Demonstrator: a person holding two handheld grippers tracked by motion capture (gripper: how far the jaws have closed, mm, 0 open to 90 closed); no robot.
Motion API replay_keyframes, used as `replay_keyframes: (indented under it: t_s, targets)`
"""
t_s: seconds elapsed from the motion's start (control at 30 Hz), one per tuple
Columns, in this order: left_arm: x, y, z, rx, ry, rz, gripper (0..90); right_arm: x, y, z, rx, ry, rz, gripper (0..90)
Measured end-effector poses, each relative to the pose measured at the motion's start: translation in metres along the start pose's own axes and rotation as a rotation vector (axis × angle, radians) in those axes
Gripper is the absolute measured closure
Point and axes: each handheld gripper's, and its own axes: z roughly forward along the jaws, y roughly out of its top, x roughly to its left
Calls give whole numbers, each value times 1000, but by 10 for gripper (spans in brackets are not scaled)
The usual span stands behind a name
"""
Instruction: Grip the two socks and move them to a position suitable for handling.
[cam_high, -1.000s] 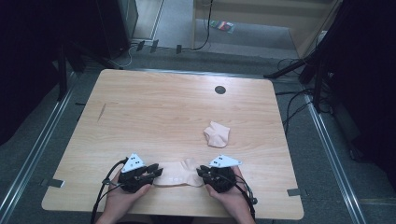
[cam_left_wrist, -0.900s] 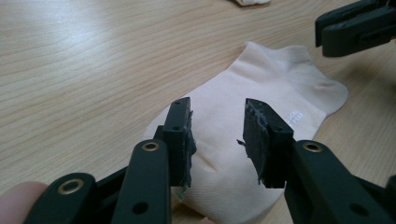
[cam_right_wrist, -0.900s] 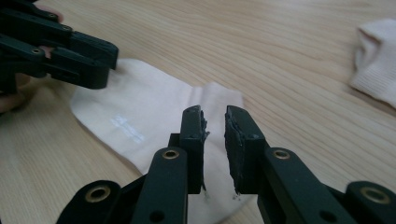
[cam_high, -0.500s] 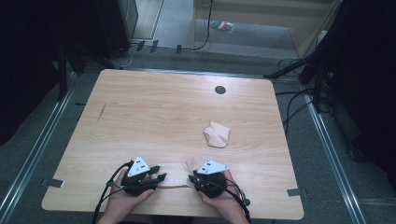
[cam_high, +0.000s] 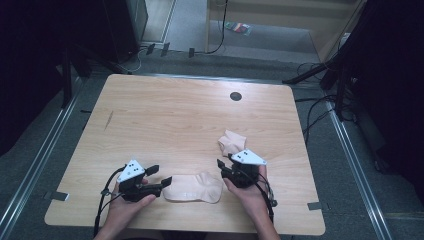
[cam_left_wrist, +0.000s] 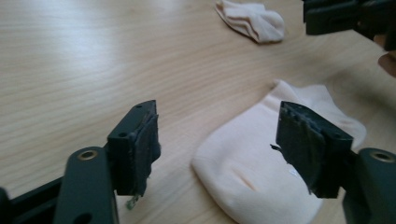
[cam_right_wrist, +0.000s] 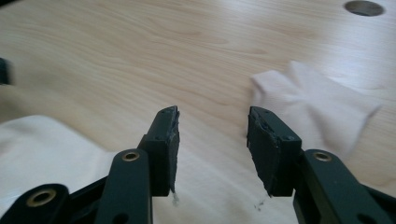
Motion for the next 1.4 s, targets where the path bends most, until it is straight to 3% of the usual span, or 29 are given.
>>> replay_keyframes:
  t_s: [0.07,0.13,0.2,0.33,0.4,0.57,0.67,0.83,0.87,0.9,1.0,1.17,1.2,1.33,1.4]
  targets:
    - [4,1,-3,-18,14,-15,240,-2,1,4,12,-25,-11,548]
    - [8,3,-4,-25,27,-46,193,-9,1,16,43,-80,-24,545]
    - [12,4,-5,-20,44,-54,127,-18,-1,31,62,-106,-2,529]
    - [15,5,-5,-17,54,-66,112,-23,-4,42,69,-115,18,516]
    - [16,5,-4,-12,66,-68,114,-25,-4,50,67,-151,29,488]
    - [17,5,-4,-3,74,-71,121,-24,6,58,64,-182,15,442]
    - [21,5,-6,-9,84,-71,121,-26,8,65,97,-208,17,443]
    - [24,5,-8,-28,110,-87,126,-28,6,68,112,-209,9,565]
    - [25,5,-9,-30,118,-88,126,-28,6,68,114,-205,9,635]
    - [25,5,-8,-36,130,-92,128,-27,6,67,117,-234,-7,767]
    - [24,12,-3,-48,146,-113,130,-27,7,66,123,-226,-9,836]
    - [21,23,3,-54,156,-93,132,-25,5,59,81,-195,40,847]
    - [20,27,5,-53,163,-77,132,-20,4,54,52,-175,62,848]
    - [19,29,5,-61,168,-68,134,-10,9,49,39,-156,60,848]
    - [20,28,6,-45,177,-57,132,-1,17,42,11,-116,82,848]
